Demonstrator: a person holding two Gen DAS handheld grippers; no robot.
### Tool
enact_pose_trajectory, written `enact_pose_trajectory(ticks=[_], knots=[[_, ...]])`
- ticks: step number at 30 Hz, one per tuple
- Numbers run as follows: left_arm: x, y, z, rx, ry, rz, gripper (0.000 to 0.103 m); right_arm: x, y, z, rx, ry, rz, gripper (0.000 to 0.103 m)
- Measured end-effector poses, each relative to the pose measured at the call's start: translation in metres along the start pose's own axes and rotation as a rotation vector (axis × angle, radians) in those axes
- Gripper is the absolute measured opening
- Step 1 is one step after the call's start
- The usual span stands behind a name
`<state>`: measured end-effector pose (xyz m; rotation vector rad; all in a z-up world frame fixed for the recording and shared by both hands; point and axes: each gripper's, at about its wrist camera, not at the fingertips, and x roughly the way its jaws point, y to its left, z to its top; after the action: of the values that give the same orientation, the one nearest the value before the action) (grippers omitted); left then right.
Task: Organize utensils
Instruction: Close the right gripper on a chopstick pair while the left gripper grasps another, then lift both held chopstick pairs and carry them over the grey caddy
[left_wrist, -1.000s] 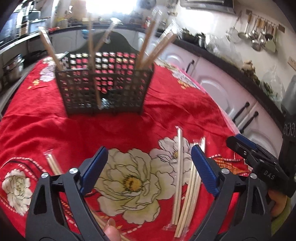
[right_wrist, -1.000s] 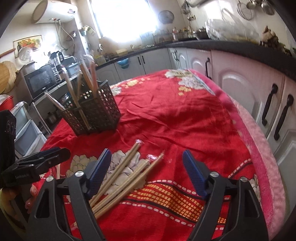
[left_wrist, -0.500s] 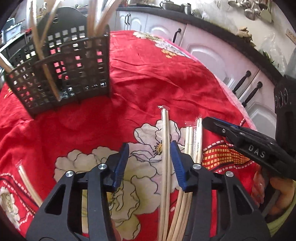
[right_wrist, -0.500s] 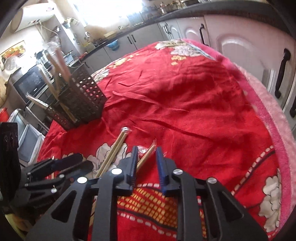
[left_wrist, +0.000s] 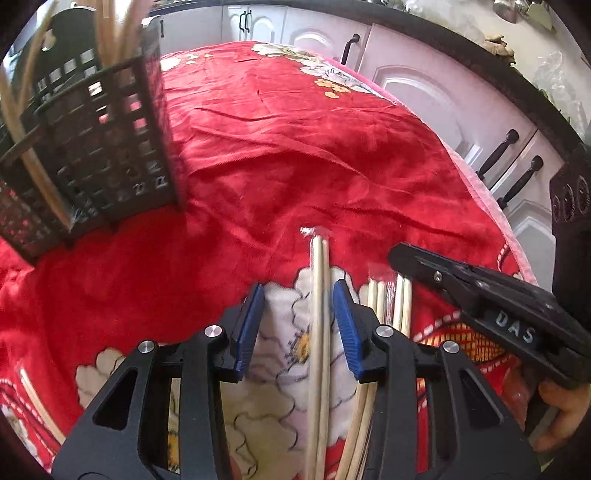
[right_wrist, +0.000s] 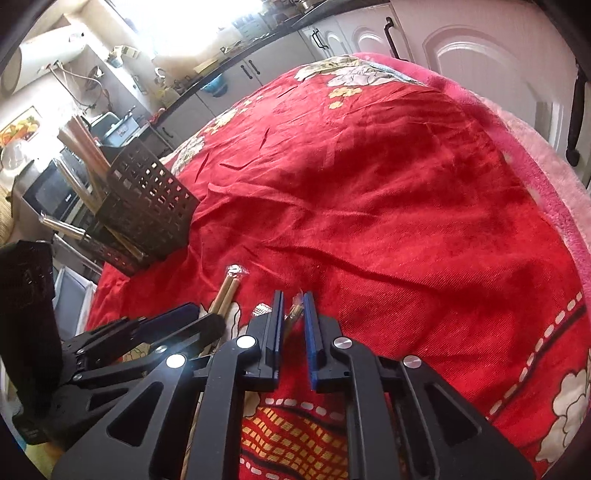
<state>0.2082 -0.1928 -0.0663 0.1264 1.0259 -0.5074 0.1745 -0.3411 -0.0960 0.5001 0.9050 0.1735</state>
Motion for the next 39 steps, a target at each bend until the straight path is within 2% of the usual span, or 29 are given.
enact_pose_trajectory(ticks=[6, 11, 16, 20, 26, 39], knots=[[0.011, -0.009, 0.013, 0.013, 0.007, 0.023, 0.024, -0.011, -0.008, 0.004, 0.026, -0.033, 0.025, 0.01], [0.019, -0.01, 0.023, 0.001, 0.012, 0.02, 0.016, -0.025, -0.002, 0.008, -0.004, -0.068, 0.04, 0.009], [0.018, 0.004, 0.025, -0.058, 0.028, -0.025, 0.004, -0.042, 0.011, 0.011, -0.056, -0.119, 0.053, 0.009], [0.007, 0.017, 0.023, -0.113, 0.022, -0.071, 0.003, -0.057, 0.028, 0.013, -0.113, -0.171, 0.065, 0.008], [-0.036, 0.034, 0.022, -0.141, -0.075, -0.1, 0.003, -0.078, 0.055, 0.014, -0.189, -0.224, 0.094, 0.007], [-0.153, 0.087, 0.017, -0.208, -0.376, -0.017, 0.003, -0.118, 0.125, 0.017, -0.35, -0.317, 0.191, 0.006]])
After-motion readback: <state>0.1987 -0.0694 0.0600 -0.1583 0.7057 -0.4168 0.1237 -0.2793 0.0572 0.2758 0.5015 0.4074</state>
